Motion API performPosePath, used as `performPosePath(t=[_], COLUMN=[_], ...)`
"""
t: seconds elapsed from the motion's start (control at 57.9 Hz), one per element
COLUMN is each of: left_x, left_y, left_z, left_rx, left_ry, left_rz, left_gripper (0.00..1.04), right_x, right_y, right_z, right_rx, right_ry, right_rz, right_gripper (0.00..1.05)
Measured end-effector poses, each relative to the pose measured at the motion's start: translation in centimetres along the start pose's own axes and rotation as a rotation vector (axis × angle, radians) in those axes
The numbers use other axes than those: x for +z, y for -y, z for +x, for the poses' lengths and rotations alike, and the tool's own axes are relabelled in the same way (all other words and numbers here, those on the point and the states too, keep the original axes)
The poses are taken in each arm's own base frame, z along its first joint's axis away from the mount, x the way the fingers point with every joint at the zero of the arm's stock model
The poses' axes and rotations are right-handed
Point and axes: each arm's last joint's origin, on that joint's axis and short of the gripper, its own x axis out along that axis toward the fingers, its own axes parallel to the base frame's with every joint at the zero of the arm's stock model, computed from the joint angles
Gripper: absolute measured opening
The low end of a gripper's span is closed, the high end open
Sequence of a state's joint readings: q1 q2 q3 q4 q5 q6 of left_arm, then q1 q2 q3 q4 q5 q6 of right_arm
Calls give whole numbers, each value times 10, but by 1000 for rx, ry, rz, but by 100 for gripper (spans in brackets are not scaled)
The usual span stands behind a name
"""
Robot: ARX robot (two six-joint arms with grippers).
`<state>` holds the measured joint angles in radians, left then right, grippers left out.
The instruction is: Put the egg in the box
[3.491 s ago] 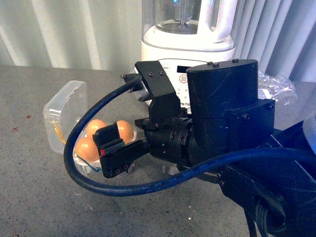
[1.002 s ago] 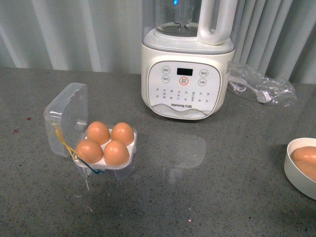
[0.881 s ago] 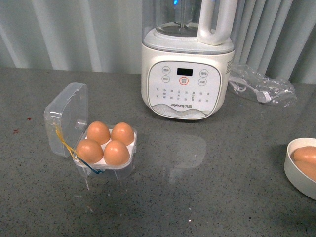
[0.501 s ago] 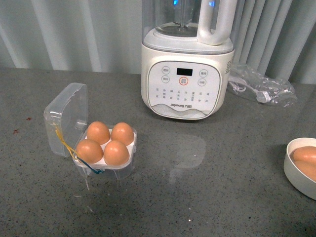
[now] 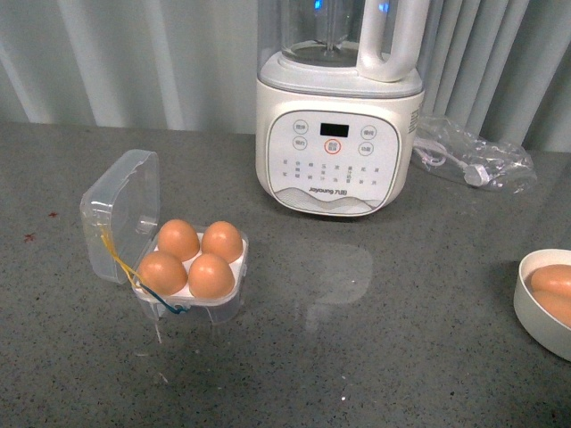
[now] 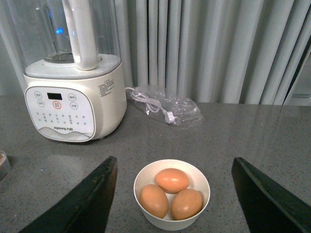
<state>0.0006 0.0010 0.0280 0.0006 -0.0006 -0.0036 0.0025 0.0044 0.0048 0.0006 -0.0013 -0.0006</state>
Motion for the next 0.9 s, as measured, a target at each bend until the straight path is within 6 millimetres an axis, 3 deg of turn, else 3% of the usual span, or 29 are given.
performPosePath(t=[0.156, 0.242, 0.432, 0.588, 0.899], left_x=[-2, -9, -2, 8, -3], left_y=[0, -1, -8, -18, -29], left_z=[1, 7, 34, 74, 147], left_rx=[44, 105, 104, 105, 83], left_ry=[-62, -238, -305, -341, -408], left_rz=[2, 27, 74, 98, 150], left_gripper=[98, 98, 98, 98, 98], right_x=[0, 0, 0, 0, 0], right_y=[0, 0, 0, 0, 0], right_z=[0, 0, 0, 0, 0], right_rx=[0, -1, 0, 0, 0], right_ry=[0, 0, 0, 0, 0], right_rz=[1, 0, 0, 0, 0], right_gripper=[99, 97, 97, 97, 97])
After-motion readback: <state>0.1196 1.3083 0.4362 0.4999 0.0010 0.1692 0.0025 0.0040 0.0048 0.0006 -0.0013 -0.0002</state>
